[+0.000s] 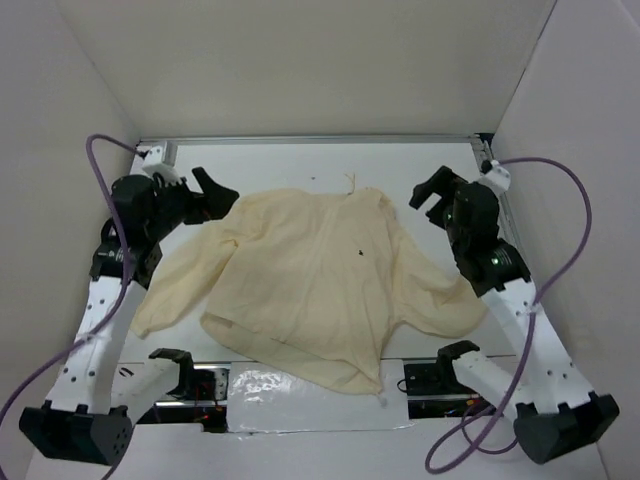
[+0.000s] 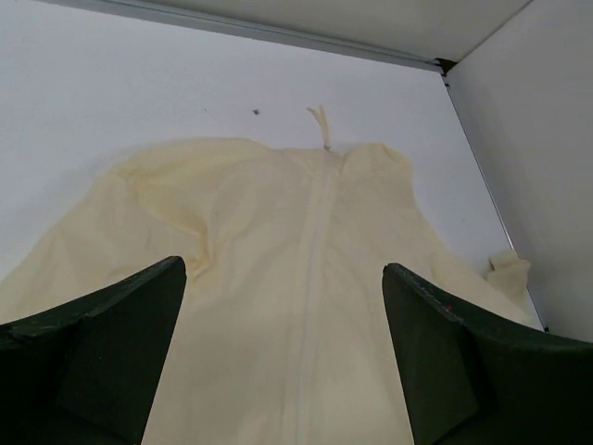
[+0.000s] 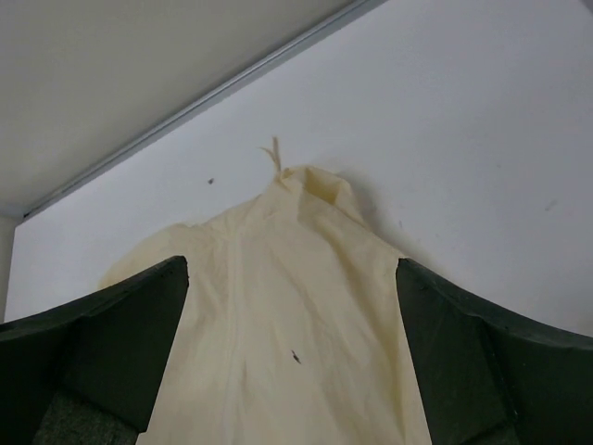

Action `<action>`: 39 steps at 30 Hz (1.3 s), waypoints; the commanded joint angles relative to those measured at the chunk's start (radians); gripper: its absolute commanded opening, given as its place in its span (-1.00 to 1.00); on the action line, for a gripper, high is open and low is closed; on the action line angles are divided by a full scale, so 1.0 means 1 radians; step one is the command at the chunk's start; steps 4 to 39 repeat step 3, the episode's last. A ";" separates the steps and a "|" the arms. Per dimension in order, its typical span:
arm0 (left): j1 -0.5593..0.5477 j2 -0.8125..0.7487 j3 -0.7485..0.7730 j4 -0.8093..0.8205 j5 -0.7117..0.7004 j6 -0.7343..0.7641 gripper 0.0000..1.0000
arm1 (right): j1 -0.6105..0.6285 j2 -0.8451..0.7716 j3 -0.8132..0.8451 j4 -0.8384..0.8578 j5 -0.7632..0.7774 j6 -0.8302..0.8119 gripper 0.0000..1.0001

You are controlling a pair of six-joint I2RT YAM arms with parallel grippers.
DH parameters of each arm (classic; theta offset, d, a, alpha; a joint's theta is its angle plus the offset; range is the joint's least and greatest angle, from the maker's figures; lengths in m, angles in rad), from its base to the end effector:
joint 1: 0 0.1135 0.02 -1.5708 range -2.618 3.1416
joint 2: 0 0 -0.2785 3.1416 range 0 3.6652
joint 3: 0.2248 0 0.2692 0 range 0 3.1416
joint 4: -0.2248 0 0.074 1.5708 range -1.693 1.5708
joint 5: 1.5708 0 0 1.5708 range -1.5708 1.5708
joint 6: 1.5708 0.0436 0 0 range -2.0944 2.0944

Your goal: Zip up the jacket

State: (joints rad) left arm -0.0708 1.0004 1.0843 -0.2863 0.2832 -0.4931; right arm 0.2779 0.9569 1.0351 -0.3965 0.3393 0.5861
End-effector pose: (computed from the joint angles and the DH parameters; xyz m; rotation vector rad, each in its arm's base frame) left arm 0.2381 -0.0291 0.4064 -0.1726 1.8042 -0.6550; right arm 0.2212 0.0480 0.3854 0.5147 1.8076 0.2748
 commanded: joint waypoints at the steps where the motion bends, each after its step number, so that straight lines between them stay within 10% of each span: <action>1: -0.018 -0.057 -0.061 -0.063 0.018 -0.068 0.99 | 0.000 -0.124 -0.073 -0.094 0.099 0.035 0.99; 39: -0.026 -0.103 -0.086 -0.073 0.010 -0.067 0.99 | 0.000 -0.210 -0.098 -0.093 0.101 0.047 1.00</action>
